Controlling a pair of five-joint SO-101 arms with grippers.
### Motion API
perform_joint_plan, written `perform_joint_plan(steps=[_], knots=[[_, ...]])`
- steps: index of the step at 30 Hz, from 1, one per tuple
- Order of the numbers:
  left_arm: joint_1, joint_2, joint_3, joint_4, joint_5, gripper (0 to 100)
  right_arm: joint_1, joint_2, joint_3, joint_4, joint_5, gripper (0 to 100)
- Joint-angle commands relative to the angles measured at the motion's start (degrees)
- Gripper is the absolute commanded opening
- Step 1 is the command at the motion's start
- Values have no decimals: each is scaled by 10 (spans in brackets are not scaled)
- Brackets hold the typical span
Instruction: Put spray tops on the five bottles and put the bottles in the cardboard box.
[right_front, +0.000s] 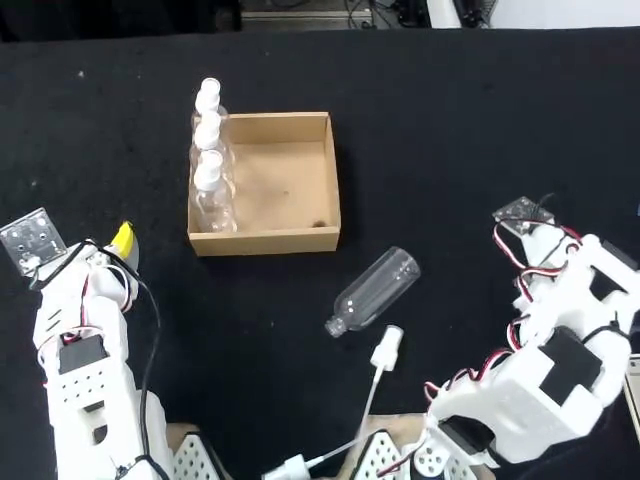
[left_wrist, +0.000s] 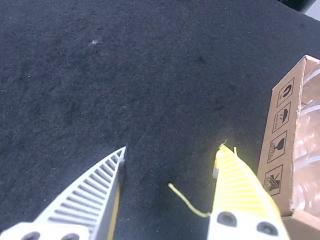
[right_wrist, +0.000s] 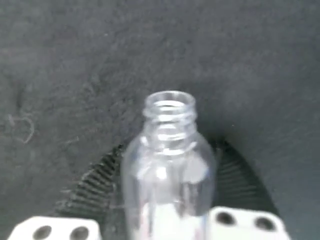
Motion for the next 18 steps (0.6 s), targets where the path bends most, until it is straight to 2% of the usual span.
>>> perform_joint_plan(steps=[1,7,13,18], knots=[[0,-9,-10,-12,1,248,-11,-70,-7,39,-11,18],[0,-9,-10,-12,1,248,-41,-235,-42,171,-105,11],[-2,-9,-24,-4,-10,248,-120,-395,-35,181,-301,11],[-36,-9,-167,152,-58,248,-142,-481,-39,178,-417,11]])
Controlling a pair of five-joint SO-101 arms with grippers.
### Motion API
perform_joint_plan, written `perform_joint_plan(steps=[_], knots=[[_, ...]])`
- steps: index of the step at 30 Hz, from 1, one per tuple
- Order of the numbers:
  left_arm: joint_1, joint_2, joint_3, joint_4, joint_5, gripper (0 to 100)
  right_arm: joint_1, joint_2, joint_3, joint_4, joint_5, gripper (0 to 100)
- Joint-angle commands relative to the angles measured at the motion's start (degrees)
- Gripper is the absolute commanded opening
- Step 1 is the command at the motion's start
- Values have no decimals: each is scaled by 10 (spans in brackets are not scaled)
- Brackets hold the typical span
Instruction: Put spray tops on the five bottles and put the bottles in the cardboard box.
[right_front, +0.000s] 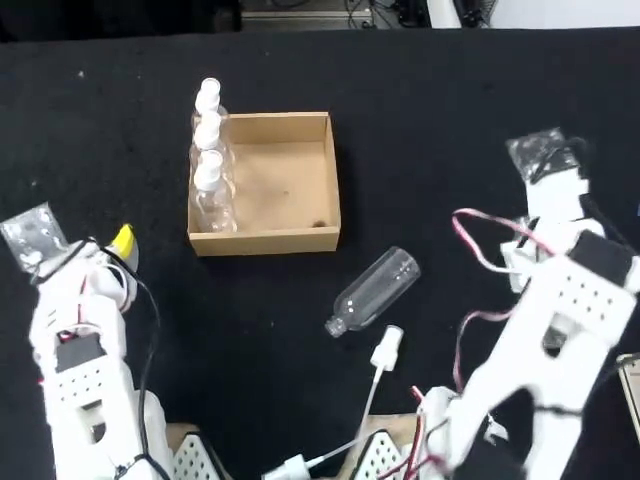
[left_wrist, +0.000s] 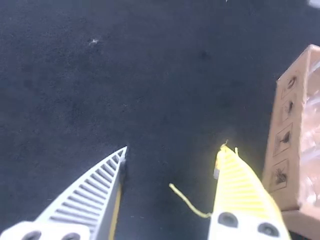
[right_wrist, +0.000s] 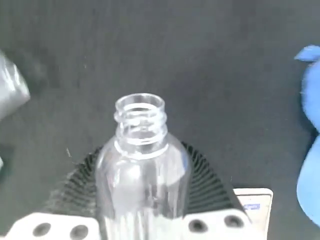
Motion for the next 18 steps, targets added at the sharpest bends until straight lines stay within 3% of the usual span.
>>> perform_joint_plan(steps=[1,6,8,11,18], knots=[[-34,-6,-177,150,-23,248,-16,-68,-37,-3,-61,11],[-30,-3,-363,302,-30,251,3,-75,-88,33,-65,11],[2,-3,-430,346,-58,251,18,-75,-111,35,-65,11],[86,-3,-514,426,-124,249,55,-75,-131,33,-65,11],[374,-2,-579,548,-228,249,171,-75,-131,2,-61,11]])
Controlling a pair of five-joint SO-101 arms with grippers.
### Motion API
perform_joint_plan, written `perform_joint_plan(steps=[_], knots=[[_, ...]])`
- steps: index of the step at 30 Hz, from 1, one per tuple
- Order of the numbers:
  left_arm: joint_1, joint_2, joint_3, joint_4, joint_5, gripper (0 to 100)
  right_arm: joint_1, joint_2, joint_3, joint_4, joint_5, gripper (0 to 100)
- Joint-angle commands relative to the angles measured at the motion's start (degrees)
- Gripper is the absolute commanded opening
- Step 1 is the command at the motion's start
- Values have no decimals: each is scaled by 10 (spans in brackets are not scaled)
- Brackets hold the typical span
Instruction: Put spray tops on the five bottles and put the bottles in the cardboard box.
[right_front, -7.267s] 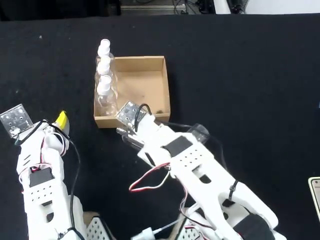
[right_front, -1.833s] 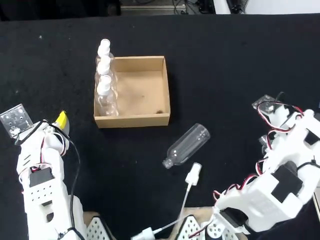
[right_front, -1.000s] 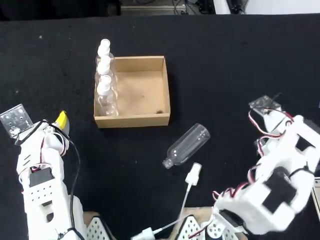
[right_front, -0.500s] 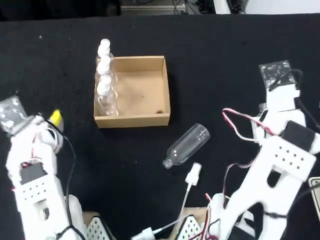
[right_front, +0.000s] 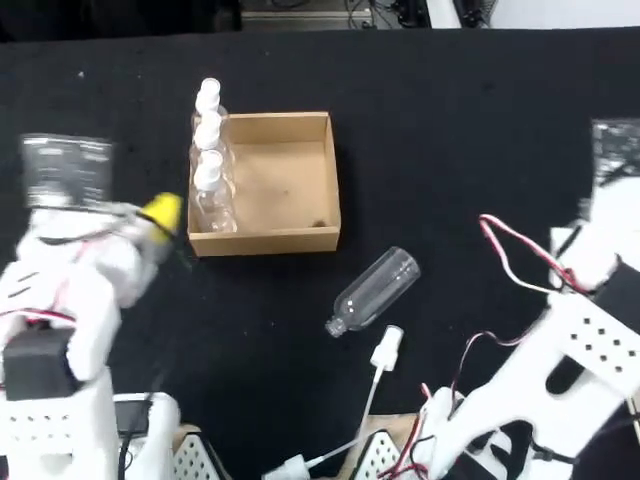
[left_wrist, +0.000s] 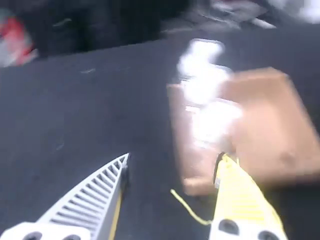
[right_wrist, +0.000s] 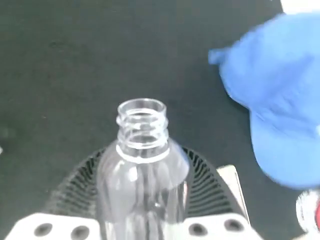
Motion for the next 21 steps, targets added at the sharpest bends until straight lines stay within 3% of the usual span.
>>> perform_joint_plan(steps=[1,10,15,21], knots=[[195,0,-50,44,-36,249,75,-23,-35,-39,0,11],[431,152,27,-20,52,249,181,54,-38,-91,1,11],[527,234,87,-135,62,249,208,107,-48,-140,0,11],[568,287,166,-320,65,249,232,181,-103,-149,-4,11]])
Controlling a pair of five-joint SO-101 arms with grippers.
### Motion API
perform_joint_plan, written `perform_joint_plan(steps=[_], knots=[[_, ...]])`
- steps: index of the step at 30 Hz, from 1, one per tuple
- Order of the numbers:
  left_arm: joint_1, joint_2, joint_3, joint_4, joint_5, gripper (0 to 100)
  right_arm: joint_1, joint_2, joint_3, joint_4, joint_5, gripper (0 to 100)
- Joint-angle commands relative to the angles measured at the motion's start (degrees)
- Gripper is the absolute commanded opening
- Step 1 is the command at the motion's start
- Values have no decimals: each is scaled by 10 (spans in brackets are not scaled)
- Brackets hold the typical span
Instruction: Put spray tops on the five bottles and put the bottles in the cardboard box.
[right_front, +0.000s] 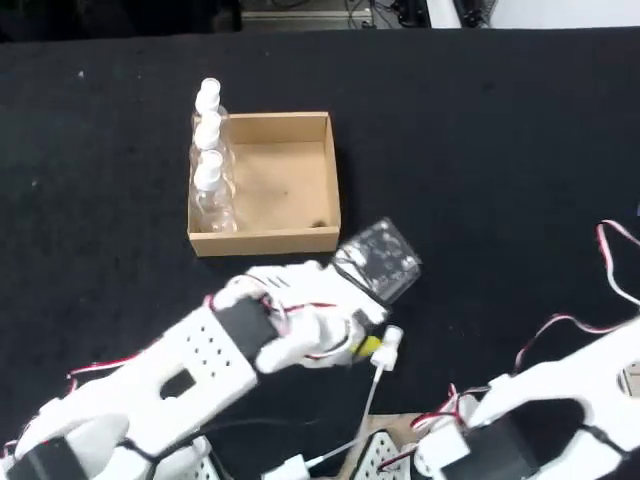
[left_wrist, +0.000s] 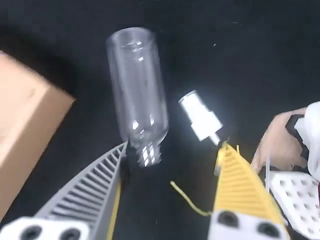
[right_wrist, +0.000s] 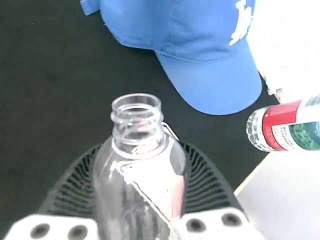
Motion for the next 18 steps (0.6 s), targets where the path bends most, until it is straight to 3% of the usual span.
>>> perform_joint_plan(steps=[1,3,7,18], knots=[[36,33,27,-147,9,249,22,35,-67,-18,-4,11],[47,55,38,-187,11,249,22,61,-86,-18,-4,11],[70,116,52,-237,85,249,23,105,-116,-18,-4,11],[79,259,18,-268,217,248,23,121,-136,-13,-4,11]])
